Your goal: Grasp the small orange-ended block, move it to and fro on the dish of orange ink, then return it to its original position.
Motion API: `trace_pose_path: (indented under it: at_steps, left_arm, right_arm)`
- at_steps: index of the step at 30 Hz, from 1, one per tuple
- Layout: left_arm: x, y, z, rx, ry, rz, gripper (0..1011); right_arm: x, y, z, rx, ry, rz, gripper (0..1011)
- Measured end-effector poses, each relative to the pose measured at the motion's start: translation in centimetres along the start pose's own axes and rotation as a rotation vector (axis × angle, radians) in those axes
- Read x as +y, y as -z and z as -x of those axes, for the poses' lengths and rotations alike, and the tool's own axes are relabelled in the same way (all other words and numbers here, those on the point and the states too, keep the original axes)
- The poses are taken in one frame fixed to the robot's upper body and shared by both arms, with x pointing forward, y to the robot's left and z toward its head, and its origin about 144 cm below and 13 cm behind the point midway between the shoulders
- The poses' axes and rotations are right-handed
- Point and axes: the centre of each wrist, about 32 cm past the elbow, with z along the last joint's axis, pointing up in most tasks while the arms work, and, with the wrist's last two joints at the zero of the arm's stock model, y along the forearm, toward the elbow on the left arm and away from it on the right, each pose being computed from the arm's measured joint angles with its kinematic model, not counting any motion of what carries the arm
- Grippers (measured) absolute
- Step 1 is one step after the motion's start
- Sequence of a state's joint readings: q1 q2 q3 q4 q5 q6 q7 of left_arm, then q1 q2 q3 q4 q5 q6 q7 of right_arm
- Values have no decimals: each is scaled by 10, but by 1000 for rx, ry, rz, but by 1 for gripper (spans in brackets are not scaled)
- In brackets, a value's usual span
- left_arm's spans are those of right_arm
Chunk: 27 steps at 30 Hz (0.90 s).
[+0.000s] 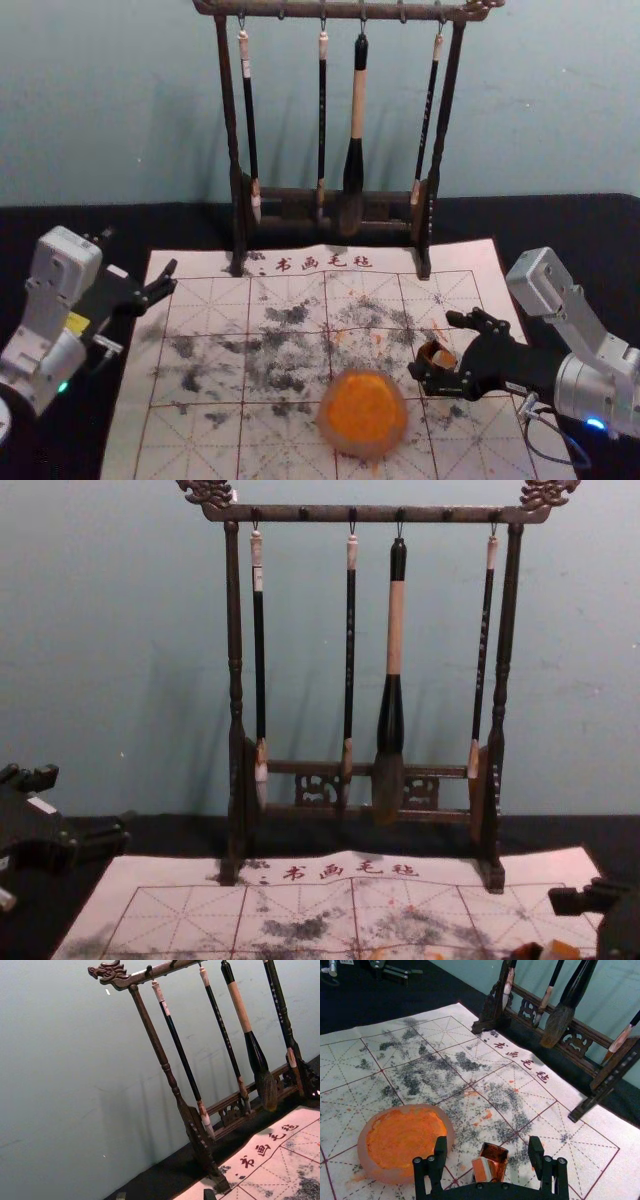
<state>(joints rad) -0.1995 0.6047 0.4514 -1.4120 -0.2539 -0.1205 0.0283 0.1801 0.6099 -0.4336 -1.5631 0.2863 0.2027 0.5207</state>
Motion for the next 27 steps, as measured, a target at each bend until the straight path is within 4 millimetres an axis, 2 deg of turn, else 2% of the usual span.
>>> trace_pose_path:
  at_steps: [8, 15, 22, 27]
  left_arm:
    - [0, 0, 0, 0, 0, 0, 1001]
    - [0, 0, 0, 0, 0, 0, 1001]
    - [0, 0, 0, 0, 0, 0, 1001]
    - [0, 0, 0, 0, 0, 0, 1001]
  right_arm:
    - [-1, 0, 1, -7, 3, -15, 1002]
    - [-7, 0, 6, -3, 80, -138, 1003]
    - [-5, 6, 21, -39, 321, -253, 1003]
    - [3, 20, 32, -83, 516, -263, 1003]
